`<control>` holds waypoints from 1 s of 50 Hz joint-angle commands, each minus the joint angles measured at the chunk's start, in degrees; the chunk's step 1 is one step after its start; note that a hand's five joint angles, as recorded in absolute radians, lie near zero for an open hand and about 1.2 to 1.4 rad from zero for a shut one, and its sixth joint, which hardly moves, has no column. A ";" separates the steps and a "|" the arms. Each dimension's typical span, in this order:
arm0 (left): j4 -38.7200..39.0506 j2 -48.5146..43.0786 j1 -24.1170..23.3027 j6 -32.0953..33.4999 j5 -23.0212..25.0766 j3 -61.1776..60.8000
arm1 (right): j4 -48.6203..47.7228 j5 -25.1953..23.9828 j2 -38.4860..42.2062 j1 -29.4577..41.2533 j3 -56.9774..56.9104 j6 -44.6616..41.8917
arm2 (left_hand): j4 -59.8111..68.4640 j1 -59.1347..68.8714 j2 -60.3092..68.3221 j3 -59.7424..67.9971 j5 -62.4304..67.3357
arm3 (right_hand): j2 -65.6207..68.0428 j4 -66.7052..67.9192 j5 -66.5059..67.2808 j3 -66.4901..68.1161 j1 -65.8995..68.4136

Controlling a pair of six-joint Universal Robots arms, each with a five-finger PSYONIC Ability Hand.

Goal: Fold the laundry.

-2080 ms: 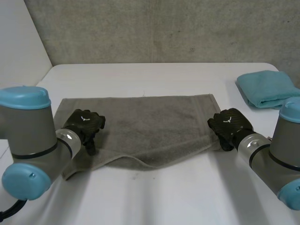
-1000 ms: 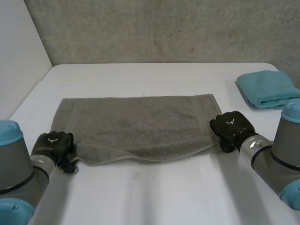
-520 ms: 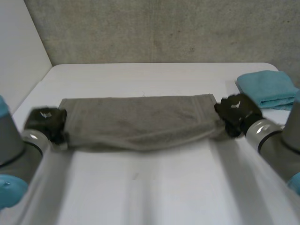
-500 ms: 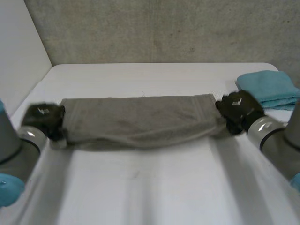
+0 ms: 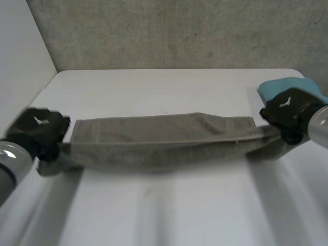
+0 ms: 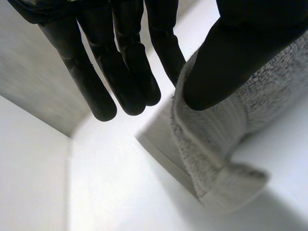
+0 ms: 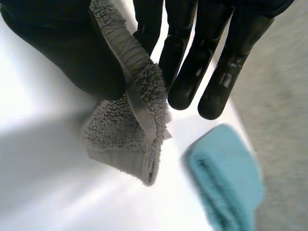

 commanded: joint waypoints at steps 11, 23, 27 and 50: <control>10.54 -28.42 -1.43 2.45 -4.66 38.80 | -20.28 7.60 21.35 5.51 -29.37 4.96 | 11.27 14.76 11.40 11.71 14.22 | 12.75 11.95 13.21 12.52 23.90; 30.85 -23.77 -3.54 -6.52 -5.98 50.88 | -43.77 8.13 18.54 5.69 -36.07 14.63 | 11.27 14.76 11.40 11.71 14.22 | 12.75 11.95 13.21 12.52 23.90; 30.67 -22.18 -3.10 -7.13 -5.71 44.12 | -40.08 7.60 18.45 5.42 -32.82 14.72 | 11.27 14.76 11.40 11.71 14.22 | 12.75 11.95 13.21 12.52 23.90; 29.44 -22.45 -2.22 -6.34 -4.13 1.04 | -36.29 0.04 23.90 5.07 -0.57 2.42 | 11.27 14.76 11.40 11.71 14.22 | 12.75 11.95 13.21 12.52 23.90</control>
